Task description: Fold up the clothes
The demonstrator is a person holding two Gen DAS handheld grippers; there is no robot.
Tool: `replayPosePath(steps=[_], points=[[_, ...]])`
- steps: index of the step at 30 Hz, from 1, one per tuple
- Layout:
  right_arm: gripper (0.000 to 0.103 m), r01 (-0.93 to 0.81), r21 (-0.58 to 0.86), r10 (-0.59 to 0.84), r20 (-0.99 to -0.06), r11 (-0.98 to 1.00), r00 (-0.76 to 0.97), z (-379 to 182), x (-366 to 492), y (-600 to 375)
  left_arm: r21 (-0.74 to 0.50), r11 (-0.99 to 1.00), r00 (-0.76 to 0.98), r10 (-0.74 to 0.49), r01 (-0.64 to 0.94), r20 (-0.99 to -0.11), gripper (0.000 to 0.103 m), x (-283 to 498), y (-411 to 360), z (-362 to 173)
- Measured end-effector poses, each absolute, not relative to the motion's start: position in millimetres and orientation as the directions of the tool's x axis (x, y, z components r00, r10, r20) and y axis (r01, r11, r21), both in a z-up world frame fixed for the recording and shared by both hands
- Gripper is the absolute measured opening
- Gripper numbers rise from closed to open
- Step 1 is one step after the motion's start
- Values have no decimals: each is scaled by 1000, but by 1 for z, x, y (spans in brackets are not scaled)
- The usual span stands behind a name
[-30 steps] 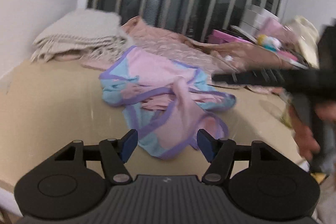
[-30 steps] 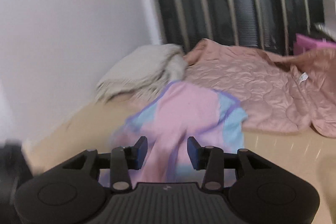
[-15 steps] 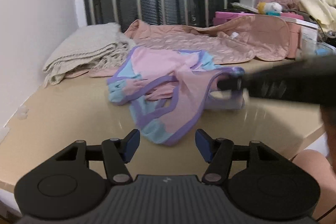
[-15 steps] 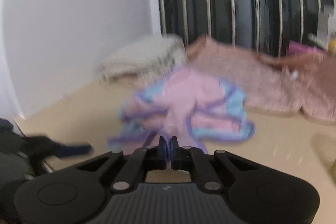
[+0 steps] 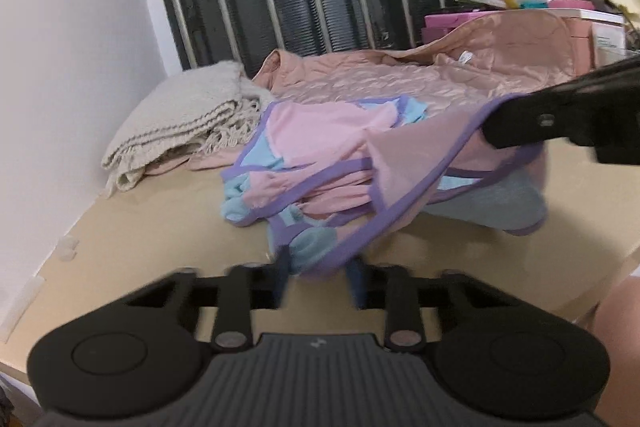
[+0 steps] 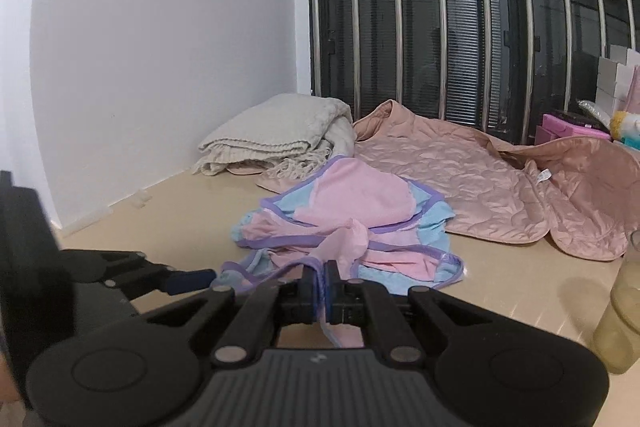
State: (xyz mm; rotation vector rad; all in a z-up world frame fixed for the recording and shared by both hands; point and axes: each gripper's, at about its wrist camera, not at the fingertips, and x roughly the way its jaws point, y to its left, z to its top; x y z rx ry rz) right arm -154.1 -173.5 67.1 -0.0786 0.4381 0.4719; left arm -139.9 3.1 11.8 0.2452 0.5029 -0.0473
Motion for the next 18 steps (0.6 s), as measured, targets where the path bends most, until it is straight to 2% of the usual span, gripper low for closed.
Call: replayPosePath(steps=[3, 7, 9, 11, 12, 18], points=[[3, -410, -21, 359, -443, 912, 822, 59, -152, -175, 121, 991, 887, 3, 59, -461, 6, -139, 14, 22], [5, -300, -201, 193, -423, 933, 885, 37, -154, -163, 0, 999, 890, -34, 38, -455, 3, -138, 26, 39], [12, -228, -323, 94, -381, 918, 920, 23, -158, -150, -49, 998, 885, -49, 30, -464, 2, -137, 32, 43], [34, -163, -432, 7, -341, 887, 940, 9, -162, -139, -77, 997, 878, -54, 19, -476, 2, -135, 40, 44], [37, -151, -457, -10, -332, 876, 943, 3, -163, -137, -87, 996, 875, -47, 5, -482, 2, -135, 44, 42], [40, -142, -432, -17, -343, 891, 939, -4, -164, -134, -205, 977, 849, -58, -60, -525, 2, -129, 72, 34]])
